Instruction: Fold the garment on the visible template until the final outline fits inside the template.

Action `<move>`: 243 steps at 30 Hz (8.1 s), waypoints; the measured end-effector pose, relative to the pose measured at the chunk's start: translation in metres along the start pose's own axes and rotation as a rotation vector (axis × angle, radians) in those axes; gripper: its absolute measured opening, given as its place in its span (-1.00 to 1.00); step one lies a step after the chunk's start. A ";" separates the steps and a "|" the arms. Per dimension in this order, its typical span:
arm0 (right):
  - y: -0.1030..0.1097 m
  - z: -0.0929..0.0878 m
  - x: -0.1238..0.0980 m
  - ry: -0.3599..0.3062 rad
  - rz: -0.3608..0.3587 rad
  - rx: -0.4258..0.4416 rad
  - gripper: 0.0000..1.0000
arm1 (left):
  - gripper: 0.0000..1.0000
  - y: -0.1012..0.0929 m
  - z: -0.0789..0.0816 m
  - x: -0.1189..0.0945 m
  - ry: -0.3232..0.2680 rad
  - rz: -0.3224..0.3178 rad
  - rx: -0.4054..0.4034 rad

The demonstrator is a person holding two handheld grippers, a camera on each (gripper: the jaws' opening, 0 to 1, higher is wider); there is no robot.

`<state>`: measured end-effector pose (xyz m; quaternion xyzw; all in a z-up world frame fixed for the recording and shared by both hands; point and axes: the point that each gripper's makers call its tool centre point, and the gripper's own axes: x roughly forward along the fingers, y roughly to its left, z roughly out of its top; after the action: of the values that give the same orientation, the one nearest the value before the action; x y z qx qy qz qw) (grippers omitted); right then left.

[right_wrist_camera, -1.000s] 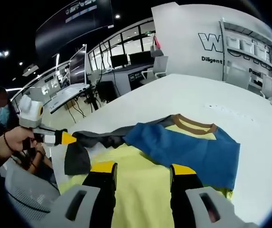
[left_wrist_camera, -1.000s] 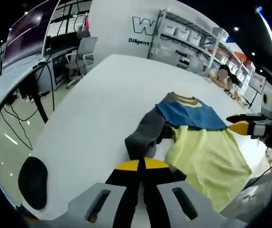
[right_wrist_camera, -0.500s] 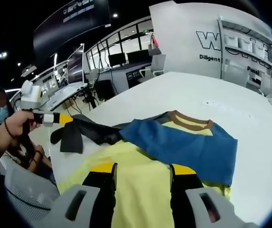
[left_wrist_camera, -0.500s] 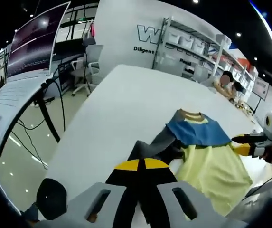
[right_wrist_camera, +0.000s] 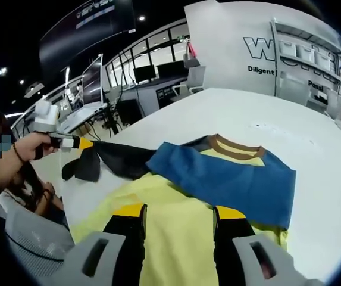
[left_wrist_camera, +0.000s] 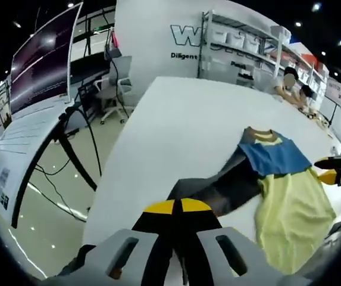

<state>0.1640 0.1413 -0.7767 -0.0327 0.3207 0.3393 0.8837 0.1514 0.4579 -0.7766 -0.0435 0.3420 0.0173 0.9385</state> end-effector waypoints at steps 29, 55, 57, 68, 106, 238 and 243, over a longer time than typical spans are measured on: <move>-0.004 -0.002 -0.003 -0.002 -0.016 0.001 -0.19 | -1.00 0.047 -0.008 0.045 0.130 0.102 0.083; -0.063 0.010 -0.018 -0.026 -0.123 0.032 -0.16 | -0.68 -0.002 0.009 0.033 -0.017 0.002 0.213; -0.066 0.012 -0.019 -0.026 -0.125 0.031 -0.16 | -0.68 -0.011 0.010 0.029 -0.029 -0.019 0.223; -0.081 0.022 -0.024 -0.039 -0.144 0.032 -0.17 | -0.69 -0.066 0.005 0.009 -0.078 -0.136 0.239; -0.137 0.024 0.000 0.037 -0.158 0.037 -0.12 | -0.67 -0.282 -0.067 -0.026 -0.031 -0.637 0.479; -0.302 -0.032 0.003 0.241 -0.319 -0.239 -1.00 | -1.00 -0.529 -0.174 -0.031 0.002 -1.218 0.767; -0.308 -0.034 -0.001 0.256 -0.340 -0.262 -1.00 | -1.00 -0.541 -0.175 -0.031 0.002 -1.219 0.776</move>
<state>0.3360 -0.1050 -0.8519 -0.2431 0.3733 0.2177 0.8684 0.0491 -0.0968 -0.8525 0.1100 0.2395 -0.6319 0.7289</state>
